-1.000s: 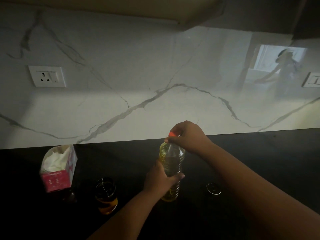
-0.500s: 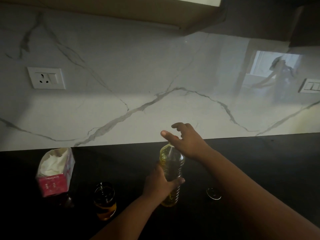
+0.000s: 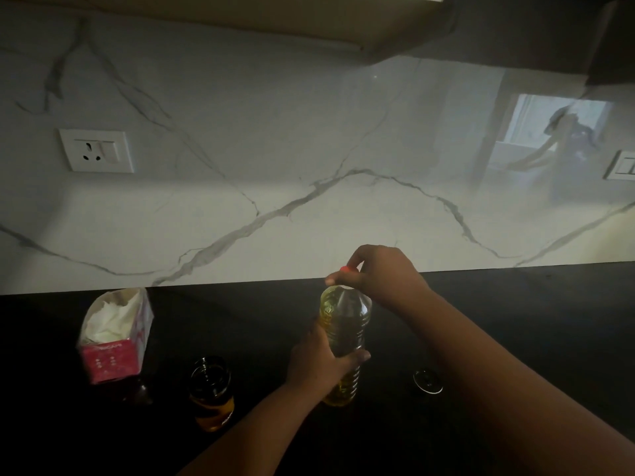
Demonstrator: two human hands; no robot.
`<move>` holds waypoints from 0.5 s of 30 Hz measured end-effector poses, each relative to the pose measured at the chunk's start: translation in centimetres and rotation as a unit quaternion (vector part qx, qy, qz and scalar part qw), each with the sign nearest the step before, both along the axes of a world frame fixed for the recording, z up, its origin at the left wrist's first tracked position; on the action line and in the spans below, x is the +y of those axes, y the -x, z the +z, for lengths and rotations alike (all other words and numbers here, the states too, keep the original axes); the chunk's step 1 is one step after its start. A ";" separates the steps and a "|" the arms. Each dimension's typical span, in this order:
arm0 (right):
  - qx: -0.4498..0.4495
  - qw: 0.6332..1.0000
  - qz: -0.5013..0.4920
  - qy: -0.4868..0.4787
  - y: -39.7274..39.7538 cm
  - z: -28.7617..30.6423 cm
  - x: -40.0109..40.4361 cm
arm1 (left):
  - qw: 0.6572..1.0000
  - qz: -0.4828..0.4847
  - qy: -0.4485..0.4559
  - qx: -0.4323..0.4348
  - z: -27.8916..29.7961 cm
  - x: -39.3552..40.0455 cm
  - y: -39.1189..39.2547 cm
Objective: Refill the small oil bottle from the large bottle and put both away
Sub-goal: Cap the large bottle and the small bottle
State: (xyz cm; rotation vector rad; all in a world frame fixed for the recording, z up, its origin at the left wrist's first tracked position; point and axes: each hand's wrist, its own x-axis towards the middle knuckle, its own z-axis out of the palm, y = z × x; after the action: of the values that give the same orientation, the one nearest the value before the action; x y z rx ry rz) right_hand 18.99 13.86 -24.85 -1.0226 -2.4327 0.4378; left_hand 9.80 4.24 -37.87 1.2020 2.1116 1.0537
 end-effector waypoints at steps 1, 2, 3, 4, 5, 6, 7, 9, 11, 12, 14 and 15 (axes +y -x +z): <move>0.013 1.000 -0.008 -0.004 -0.1 0.0 -0.1 | 1.000 0.001 -0.001 -0.003 0.0 0.0 0.0; 0.037 0.999 -0.015 -0.003 -0.3 0.0 -0.3 | 1.000 0.002 -0.002 -0.008 -0.1 0.1 0.1; 0.069 0.997 -0.020 0.002 -0.7 -0.1 -0.4 | 1.000 0.003 -0.004 -0.012 -0.2 0.2 0.2; 0.102 0.994 -0.025 0.009 -1.2 -0.1 -0.3 | 1.000 0.004 -0.007 -0.014 -0.3 0.2 0.2; 0.124 0.992 -0.028 0.017 -1.8 -0.3 0.2 | 1.000 0.004 -0.011 -0.013 -0.5 0.3 0.2; 0.131 0.991 -0.028 0.023 -2.5 -0.6 0.7 | 1.000 0.006 -0.016 -0.011 -0.6 0.3 0.3; 0.116 0.992 -0.030 0.032 -3.5 -1.0 1.4 | 1.000 0.007 -0.022 -0.009 -0.8 0.3 0.3; 0.070 0.994 -0.041 0.067 -5.5 -2.7 3.2 | 0.999 0.010 -0.037 -0.007 -1.2 0.2 0.3; 0.015 0.991 -0.058 0.123 -7.9 -5.1 5.0 | 0.999 0.013 -0.049 -0.010 -1.5 0.2 0.4; -0.011 0.986 -0.060 0.154 -9.1 -6.5 5.7 | 0.998 0.014 -0.054 -0.016 -1.6 0.2 0.3; -0.063 0.972 -0.072 0.216 -11.2 -9.4 6.6 | 0.997 0.016 -0.066 -0.031 -1.9 0.1 0.2; -0.086 0.964 -0.084 0.238 -12.1 -10.7 6.8 | 0.997 0.017 -0.071 -0.037 -2.1 0.1 0.1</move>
State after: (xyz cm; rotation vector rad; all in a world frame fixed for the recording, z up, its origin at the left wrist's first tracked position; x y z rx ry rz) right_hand 31.04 20.70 -35.57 -1.5076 -2.4142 0.9395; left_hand 9.71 4.30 -40.00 1.1760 2.0358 1.2627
